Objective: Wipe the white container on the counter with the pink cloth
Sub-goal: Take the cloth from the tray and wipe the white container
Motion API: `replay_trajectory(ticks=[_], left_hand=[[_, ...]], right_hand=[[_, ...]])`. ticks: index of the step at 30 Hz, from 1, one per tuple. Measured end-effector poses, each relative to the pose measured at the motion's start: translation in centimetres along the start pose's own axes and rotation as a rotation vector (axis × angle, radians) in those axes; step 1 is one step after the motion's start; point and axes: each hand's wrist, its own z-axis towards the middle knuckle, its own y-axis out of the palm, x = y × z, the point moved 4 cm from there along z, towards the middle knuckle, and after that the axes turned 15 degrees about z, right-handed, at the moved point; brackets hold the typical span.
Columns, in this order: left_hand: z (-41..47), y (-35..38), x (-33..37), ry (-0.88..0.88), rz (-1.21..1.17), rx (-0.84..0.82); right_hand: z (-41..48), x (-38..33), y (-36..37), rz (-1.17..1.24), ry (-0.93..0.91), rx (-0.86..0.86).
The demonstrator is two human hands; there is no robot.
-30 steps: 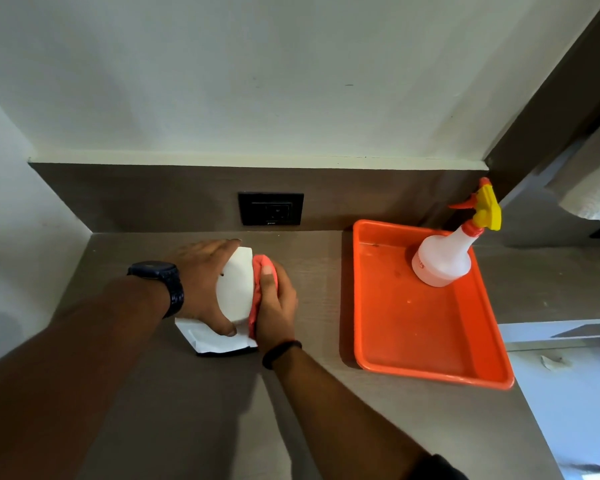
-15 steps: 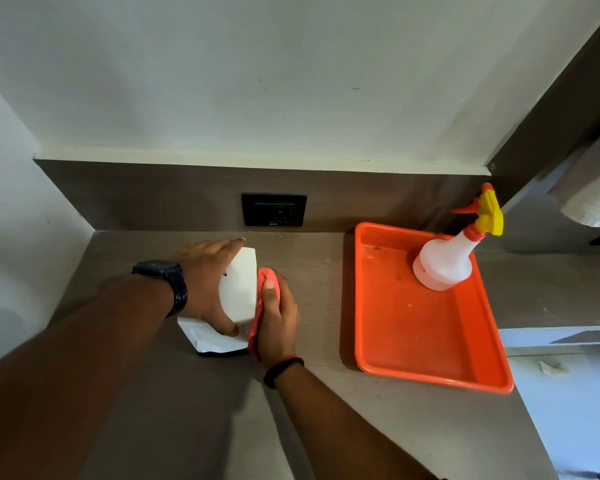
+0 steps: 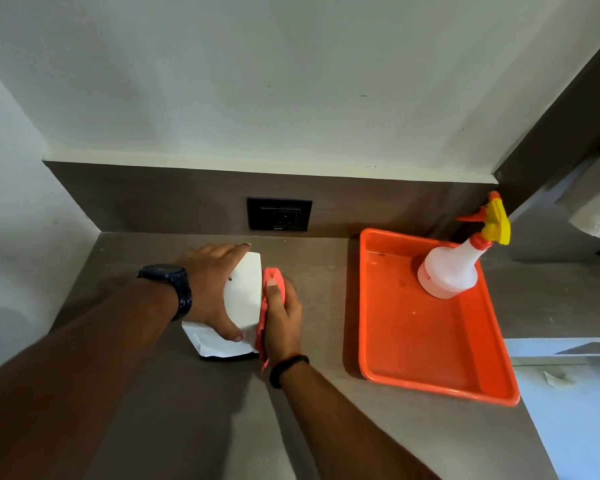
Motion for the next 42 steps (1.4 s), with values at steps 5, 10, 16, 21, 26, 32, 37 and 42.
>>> replay_trajectory(ticks=[5, 10, 16, 21, 26, 32, 37, 42], left_hand=[[0.0, -0.3, 0.0, 0.01, -0.005, 0.006], [0.0, -0.3, 0.1, 0.007, 0.009, 0.009], [-0.1, -0.4, 0.1, 0.021, -0.011, 0.019], [0.0, -0.3, 0.0, 0.019, -0.001, 0.032], [0.1, -0.2, 0.0, 0.018, 0.0, 0.029], [-0.2, -0.5, -0.2, 0.019, -0.045, 0.021], [-2.9, 0.1, -2.2, -0.067, -0.259, 0.147], [-4.8, 1.5, -4.2, -0.145, -0.449, 0.148]], right_hand=[[1.7, -2.0, 1.0, -0.043, -0.048, 0.017], [2.7, -1.9, 1.0, -0.079, 0.056, 0.043], [-0.8, 0.7, -0.6, 0.013, 0.028, 0.049], [1.3, -2.5, 1.0, -0.048, -0.048, 0.028], [2.6, -3.1, 1.1, -0.15, 0.088, 0.037], [0.1, -2.4, -1.4, 0.094, 0.232, 0.165], [-0.3, -7.8, 0.9, 0.116, -0.075, 0.086], [-0.8, -10.2, 7.1, -0.617, -0.477, -0.274]])
